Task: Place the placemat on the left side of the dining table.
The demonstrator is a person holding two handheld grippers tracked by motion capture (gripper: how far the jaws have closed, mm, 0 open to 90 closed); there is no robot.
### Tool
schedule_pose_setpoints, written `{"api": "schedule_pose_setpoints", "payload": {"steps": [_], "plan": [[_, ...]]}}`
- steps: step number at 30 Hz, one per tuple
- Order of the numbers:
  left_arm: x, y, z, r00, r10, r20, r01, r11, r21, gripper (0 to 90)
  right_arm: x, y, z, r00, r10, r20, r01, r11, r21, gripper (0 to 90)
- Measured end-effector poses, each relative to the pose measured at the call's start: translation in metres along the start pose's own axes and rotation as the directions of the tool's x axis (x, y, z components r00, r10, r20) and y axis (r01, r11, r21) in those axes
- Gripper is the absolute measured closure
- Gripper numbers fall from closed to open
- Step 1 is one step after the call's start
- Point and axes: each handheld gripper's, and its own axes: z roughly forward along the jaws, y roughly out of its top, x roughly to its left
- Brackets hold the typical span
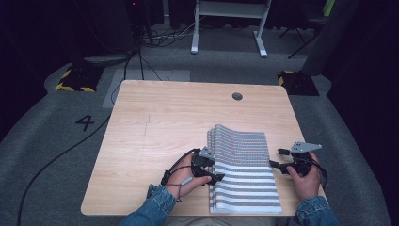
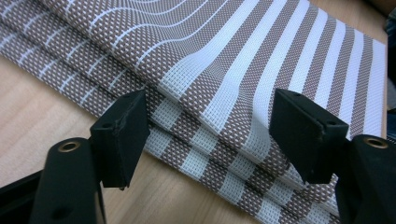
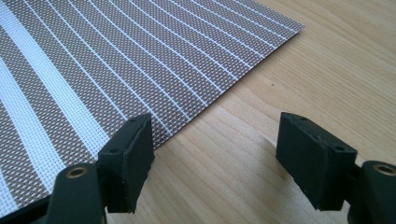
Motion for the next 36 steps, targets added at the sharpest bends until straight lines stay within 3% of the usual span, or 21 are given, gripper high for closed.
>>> {"api": "schedule_pose_setpoints", "payload": {"steps": [1, 2, 6, 8, 10, 12, 16, 19, 24, 25, 28, 34, 36], "plan": [[-0.007, 0.005, -0.001, 0.9986, 0.049, -0.019, -0.050, 0.9987, -0.010, 29.9, 0.000, 0.000, 0.000, 1.0000, 0.000, 0.001, 0.000, 1.000, 0.000, 27.8], [-0.010, 0.007, -0.002, 0.9976, 0.068, -0.017, -0.068, 0.9975, -0.020, 30.4, 0.000, 0.000, 0.000, 1.0000, 0.000, 0.001, 0.000, 1.000, 0.000, 27.9], [-0.014, 0.013, -0.002, 0.9974, 0.071, 0.008, -0.071, 0.9963, -0.048, 31.7, 0.000, 0.000, 0.000, 1.0000, 0.000, 0.002, 0.000, 1.000, 0.000, 27.8], [-0.012, 0.012, 0.004, 0.9988, 0.046, 0.018, -0.045, 0.9984, -0.033, 31.4, 0.000, 0.000, 0.000, 1.0000, 0.000, 0.002, 0.000, 1.000, 0.000, 27.8], [-0.006, 0.005, 0.012, 0.9991, -0.009, 0.040, 0.009, 0.9999, -0.005, 30.9, 0.000, 0.000, 0.000, 1.0000, 0.000, 0.003, 0.000, 1.000, 0.000, 27.8], [-0.003, 0.001, 0.016, 0.9979, -0.031, 0.058, 0.031, 0.9994, -0.014, 31.2, 0.000, 0.000, 0.000, 1.0000, 0.001, 0.003, -0.001, 1.000, 0.000, 27.8], [-0.005, 0.001, 0.018, 0.9984, -0.021, 0.053, 0.021, 0.9997, -0.008, 33.7, 0.000, 0.000, 0.000, 1.0000, 0.001, 0.004, -0.001, 1.000, 0.000, 27.8], [-0.007, 0.005, 0.021, 0.9988, 0.008, 0.047, -0.009, 0.9998, 0.015, 38.2, 0.000, 0.000, 0.000, 1.0000, 0.001, 0.004, -0.001, 1.000, 0.000, 27.8], [-0.007, 0.009, 0.021, 0.9991, -0.004, 0.042, 0.003, 0.9999, 0.014, 67.0, 0.000, 0.000, 0.000, 1.0000, 0.002, 0.005, -0.002, 1.000, 0.000, 27.8], [-0.007, 0.009, 0.020, 0.9991, -0.003, 0.042, 0.003, 0.9999, 0.010, 67.0, 0.000, 0.000, 0.000, 1.0000, 0.002, 0.005, -0.002, 1.000, 0.000, 27.8], [-0.008, 0.012, 0.016, 0.9973, -0.012, 0.073, 0.014, 0.9996, -0.023, 83.7, 0.000, 0.000, 0.000, 1.0000, 0.002, 0.005, -0.002, 1.000, 0.000, 27.8], [-0.015, 0.018, 0.002, 0.9971, 0.033, 0.068, -0.027, 0.9956, -0.090, 86.9, 0.000, 0.000, 0.000, 1.0000, 0.001, 0.005, -0.001, 1.000, 0.000, 27.8], [-0.019, 0.022, -0.013, 0.9959, 0.072, 0.055, -0.065, 0.9906, -0.121, 87.5, 0.000, 0.000, 0.000, 1.0000, 0.001, 0.005, -0.001, 1.000, 0.000, 27.8]]}}
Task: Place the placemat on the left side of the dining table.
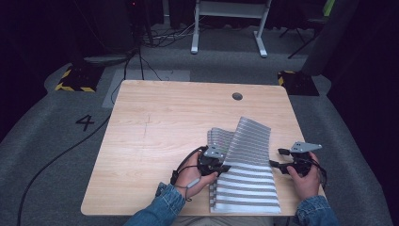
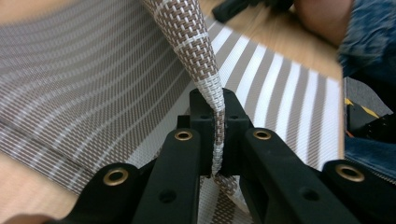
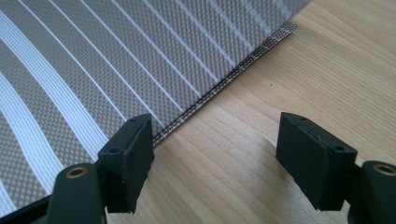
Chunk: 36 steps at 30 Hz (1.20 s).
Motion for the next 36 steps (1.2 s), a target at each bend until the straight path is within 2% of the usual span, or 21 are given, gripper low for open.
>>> {"api": "schedule_pose_setpoints", "payload": {"steps": [1, 3, 6, 8, 9, 10, 11, 12, 13, 15, 17, 19, 20, 23, 24, 25, 26, 29, 34, 35, 36], "plan": [[0.000, 0.000, 0.000, 1.0000, 0.000, 0.000, 0.000, 1.0000, 0.000, 87.6, 0.000, 0.000, 0.000, 1.0000, 0.000, 0.000, 0.000, 1.000, 0.000, 27.8], [-0.004, 0.004, -0.014, 0.9990, 0.043, -0.007, -0.043, 0.9985, -0.033, 87.9, 0.000, 0.000, 0.000, 1.0000, 0.000, 0.000, 0.000, 1.000, 0.000, 27.8], [-0.005, 0.006, -0.024, 0.9989, 0.045, -0.014, -0.046, 0.9975, -0.053, 88.2, 0.000, 0.000, 0.000, 1.0000, 0.000, 0.000, 0.000, 1.000, 0.000, 27.8], [-0.007, 0.009, -0.035, 0.9978, 0.062, -0.022, -0.063, 0.9955, -0.070, 88.2, 0.000, 0.000, 0.000, 1.0000, 0.001, 0.001, -0.001, 1.000, 0.001, 27.7], [-0.008, 0.011, -0.044, 0.9975, 0.064, -0.030, -0.067, 0.9942, -0.084, 88.3, 0.000, 0.000, 0.000, 1.0000, 0.000, 0.001, 0.000, 1.000, 0.001, 27.7], [-0.008, 0.011, -0.044, 0.9975, 0.064, -0.030, -0.067, 0.9942, -0.084, 88.3, 0.000, 0.000, 0.000, 1.0000, 0.000, 0.001, 0.000, 1.000, 0.001, 27.7], [-0.008, 0.012, -0.054, 0.9973, 0.066, -0.032, -0.068, 0.9927, -0.099, 88.3, 0.000, 0.000, 0.000, 1.0000, 0.001, 0.001, -0.001, 1.000, 0.002, 27.6], [-0.008, 0.012, -0.054, 0.9973, 0.066, -0.032, -0.068, 0.9927, -0.099, 88.4, 0.000, 0.000, 0.000, 1.0000, 0.001, 0.001, -0.001, 1.000, 0.002, 27.6], [-0.007, 0.014, -0.065, 0.9965, 0.072, -0.042, -0.076, 0.9912, -0.109, 88.4, 0.000, 0.000, 0.000, 1.0000, 0.000, 0.000, 0.000, 1.000, 0.002, 27.5], [-0.006, 0.014, -0.075, 0.9955, 0.077, -0.056, -0.083, 0.9897, -0.117, 88.4, 0.000, 0.000, 0.000, 1.0000, 0.001, 0.000, -0.001, 1.000, 0.002, 27.4], [-0.005, 0.014, -0.080, 0.9958, 0.071, -0.057, -0.077, 0.9898, -0.119, 88.4, 0.000, 0.000, 0.000, 1.0000, 0.000, 0.000, 0.000, 1.000, 0.002, 27.3], [-0.002, 0.014, -0.094, 0.9958, 0.055, -0.073, -0.064, 0.9890, -0.133, 88.4, 0.000, 0.000, 0.000, 1.0000, 0.000, -0.001, 0.000, 1.000, 0.002, 27.3], [0.000, 0.014, -0.099, 0.9943, 0.064, -0.086, -0.075, 0.9886, -0.131, 88.4, 0.000, 0.000, 0.000, 1.0000, 0.000, -0.001, 0.000, 1.000, 0.002, 27.3], [0.000, 0.013, -0.107, 0.9951, 0.054, -0.084, -0.065, 0.9886, -0.136, 88.4, 0.000, 0.000, 0.000, 1.0000, 0.000, -0.001, 0.000, 1.000, 0.002, 27.3], [0.001, 0.013, -0.111, 0.9932, 0.064, -0.097, -0.077, 0.9880, -0.134, 88.4, 0.000, 0.000, 0.000, 1.0000, 0.000, -0.001, 0.000, 1.000, 0.002, 27.3], [0.002, 0.012, -0.118, 0.9938, 0.060, -0.094, -0.073, 0.9870, -0.143, 88.5, 0.000, 0.000, 0.000, 1.0000, 0.000, -0.001, 0.000, 1.000, 0.002, 27.3], [0.002, 0.012, -0.118, 0.9938, 0.060, -0.094, -0.073, 0.9870, -0.143, 88.4, 0.000, 0.000, 0.000, 1.0000, 0.000, -0.001, 0.000, 1.000, 0.002, 27.3], [0.005, 0.008, -0.135, 0.9939, 0.042, -0.102, -0.059, 0.9847, -0.164, 88.4, 0.000, 0.000, 0.000, 1.0000, 0.000, -0.001, 0.000, 1.000, 0.002, 27.3], [0.009, 0.004, -0.148, 0.9919, 0.036, -0.122, -0.056, 0.9839, -0.170, 88.4, 0.000, 0.000, 0.000, 1.0000, -0.003, 0.000, 0.003, 1.000, 0.000, 27.3], [0.011, 0.003, -0.153, 0.9894, 0.041, -0.139, -0.065, 0.9837, -0.168, 88.4, 0.000, 0.000, 0.000, 1.0000, -0.003, 0.000, 0.003, 1.000, 0.000, 27.3], [0.011, 0.002, -0.155, 0.9904, 0.039, -0.132, -0.061, 0.9833, -0.171, 88.4, 0.000, 0.000, 0.000, 1.0000, -0.003, 0.000, 0.003, 1.000, 0.000, 27.3]]}}
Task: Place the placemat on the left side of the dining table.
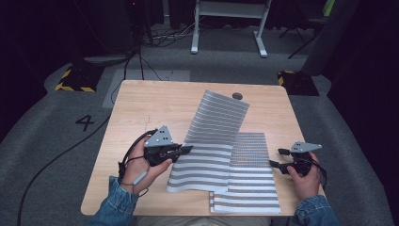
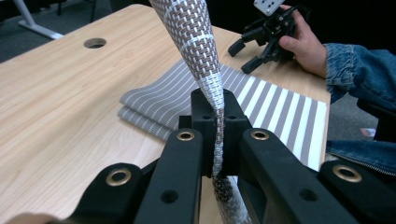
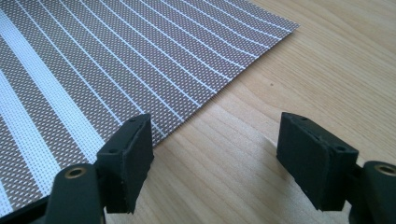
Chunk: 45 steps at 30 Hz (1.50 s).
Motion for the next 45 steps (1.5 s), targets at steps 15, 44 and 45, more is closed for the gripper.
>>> {"api": "schedule_pose_setpoints", "payload": {"steps": [15, 44, 45], "plan": [[0.042, -0.020, -0.034, 0.9989, 0.004, -0.047, -0.001, 0.9985, 0.054, 88.3, 0.000, 0.000, 0.000, 1.0000, 0.002, -0.003, -0.002, 1.000, 0.002, 27.2], [0.138, -0.083, -0.030, 0.8215, -0.083, -0.564, 0.179, 0.9771, 0.116, 38.5, 0.000, 0.000, 0.000, 1.0000, 0.002, 0.000, -0.002, 1.000, 0.003, 27.2], [0.138, -0.083, -0.030, 0.8215, -0.083, -0.564, 0.179, 0.9771, 0.116, 37.1, 0.000, 0.000, 0.000, 1.0000, 0.002, 0.000, -0.002, 1.000, 0.003, 27.2]]}}
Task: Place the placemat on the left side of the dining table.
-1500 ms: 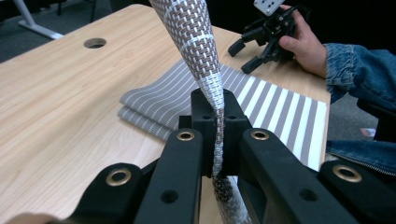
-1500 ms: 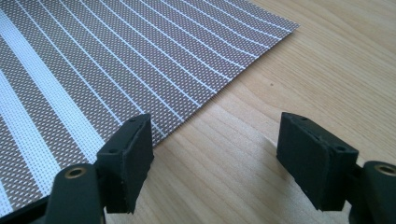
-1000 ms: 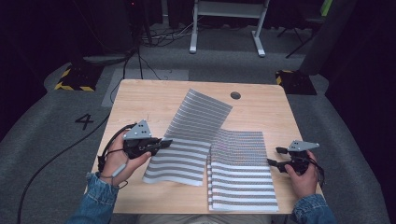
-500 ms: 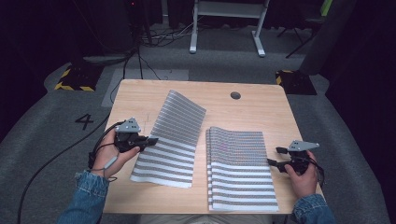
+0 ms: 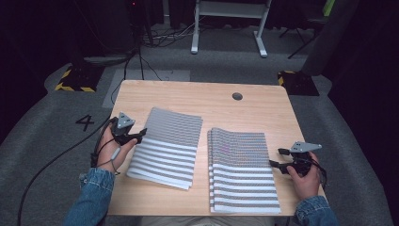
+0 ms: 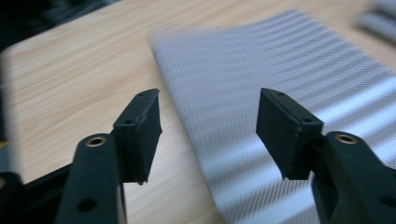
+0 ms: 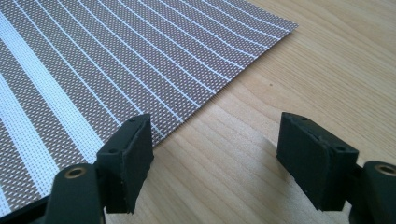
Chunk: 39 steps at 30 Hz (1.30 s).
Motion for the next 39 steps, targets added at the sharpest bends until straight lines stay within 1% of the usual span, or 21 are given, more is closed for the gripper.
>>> {"api": "schedule_pose_setpoints", "payload": {"steps": [1, 2, 3, 5, 7, 8, 9, 10, 11, 12, 16, 18, 19, 21, 26, 29, 31, 33, 34, 35, 39], "plan": [[-0.001, 0.000, -0.001, 1.0000, -0.003, -0.007, 0.002, 1.0000, -0.005, 36.9, 0.000, 0.000, 0.000, 1.0000, 0.001, 0.000, -0.001, 1.000, -0.001, 27.2], [-0.006, 0.000, -0.001, 0.9998, 0.000, 0.021, 0.000, 1.0000, -0.010, 36.7, 0.000, 0.000, 0.000, 1.0000, 0.001, 0.001, -0.001, 1.000, -0.001, 27.2], [-0.006, 0.000, -0.001, 0.9998, 0.000, 0.021, 0.000, 1.0000, -0.010, 36.4, 0.000, 0.000, 0.000, 1.0000, 0.002, 0.001, -0.002, 1.000, -0.001, 27.2], [-0.016, 0.002, -0.002, 0.9978, 0.007, 0.065, -0.007, 0.9999, -0.009, 36.0, 0.000, 0.000, 0.000, 1.0000, 0.003, 0.002, -0.003, 1.000, -0.002, 27.2], [-0.032, 0.007, -0.003, 0.9934, 0.025, 0.112, -0.022, 0.9993, -0.028, 34.9, 0.000, 0.000, 0.000, 1.0000, 0.003, 0.002, -0.003, 1.000, -0.002, 27.2], [-0.032, 0.007, -0.003, 0.9934, 0.025, 0.112, -0.022, 0.9993, -0.028, 34.7, 0.000, 0.000, 0.000, 1.0000, 0.003, 0.002, -0.003, 1.000, -0.002, 27.2], [-0.045, 0.011, -0.004, 0.9880, 0.041, 0.149, -0.035, 0.9985, -0.042, 34.4, 0.000, 0.000, 0.000, 1.0000, 0.003, 0.002, -0.003, 1.000, -0.001, 27.2], [-0.045, 0.011, -0.004, 0.9880, 0.041, 0.149, -0.035, 0.9985, -0.042, 34.1, 0.000, 0.000, 0.000, 1.0000, 0.002, 0.002, -0.002, 1.000, -0.001, 27.2], [-0.058, 0.014, -0.005, 0.9835, 0.062, 0.170, -0.055, 0.9974, -0.046, 33.6, 0.000, 0.000, 0.000, 1.0000, 0.003, 0.002, -0.003, 1.000, -0.001, 27.2], [-0.058, 0.014, -0.005, 0.9835, 0.062, 0.170, -0.055, 0.9974, -0.046, 33.2, 0.000, 0.000, 0.000, 1.0000, 0.003, 0.002, -0.003, 1.000, -0.001, 27.2], [-0.085, 0.017, 0.001, 0.9662, 0.090, 0.242, -0.083, 0.9959, -0.036, 32.7, 0.000, 0.000, 0.000, 1.0000, 0.002, 0.002, -0.002, 1.000, -0.001, 27.2], [-0.100, 0.016, 0.007, 0.9545, 0.095, 0.283, -0.095, 0.9954, -0.012, 32.5, 0.000, 0.000, 0.000, 1.0000, 0.002, 0.002, -0.002, 1.000, -0.001, 27.2], [-0.106, 0.016, 0.011, 0.9516, 0.106, 0.288, -0.109, 0.9940, -0.005, 32.5, 0.000, 0.000, 0.000, 1.0000, 0.002, 0.002, -0.002, 1.000, -0.001, 27.2], [-0.122, 0.014, 0.022, 0.9402, 0.117, 0.320, -0.128, 0.9918, 0.012, 32.3, 0.000, 0.000, 0.000, 1.0000, 0.003, 0.001, -0.003, 1.000, -0.001, 27.2], [-0.154, 0.006, 0.047, 0.9193, 0.136, 0.369, -0.171, 0.9833, 0.064, 31.9, 0.000, 0.000, 0.000, 1.0000, 0.001, 0.001, -0.001, 1.000, 0.000, 27.2], [-0.168, -0.001, 0.059, 0.9165, 0.147, 0.372, -0.199, 0.9743, 0.106, 31.9, 0.000, 0.000, 0.000, 1.0000, 0.002, 0.002, -0.002, 1.000, -0.001, 27.2], [-0.173, -0.004, 0.062, 0.9215, 0.153, 0.357, -0.211, 0.9690, 0.129, 31.0, 0.000, 0.000, 0.000, 1.0000, 0.003, 0.002, -0.003, 1.000, -0.001, 27.2], [-0.172, -0.008, 0.064, 0.9170, 0.156, 0.367, -0.205, 0.9738, 0.099, 31.8, 0.000, 0.000, 0.000, 1.0000, 0.001, 0.002, -0.001, 1.000, -0.001, 27.2], [-0.172, -0.008, 0.064, 0.9170, 0.156, 0.367, -0.205, 0.9738, 0.099, 33.2, 0.000, 0.000, 0.000, 1.0000, 0.002, 0.002, -0.002, 1.000, -0.001, 27.2], [-0.168, -0.010, 0.064, 0.9192, 0.160, 0.360, -0.198, 0.9775, 0.072, 35.7, 0.000, 0.000, 0.000, 1.0000, 0.003, 0.002, -0.003, 1.000, -0.001, 27.2], [-0.167, -0.011, 0.064, 0.9228, 0.157, 0.352, -0.193, 0.9786, 0.071, 41.9, 0.000, 0.000, 0.000, 1.0000, 0.002, 0.002, -0.002, 1.000, -0.001, 27.2]]}}
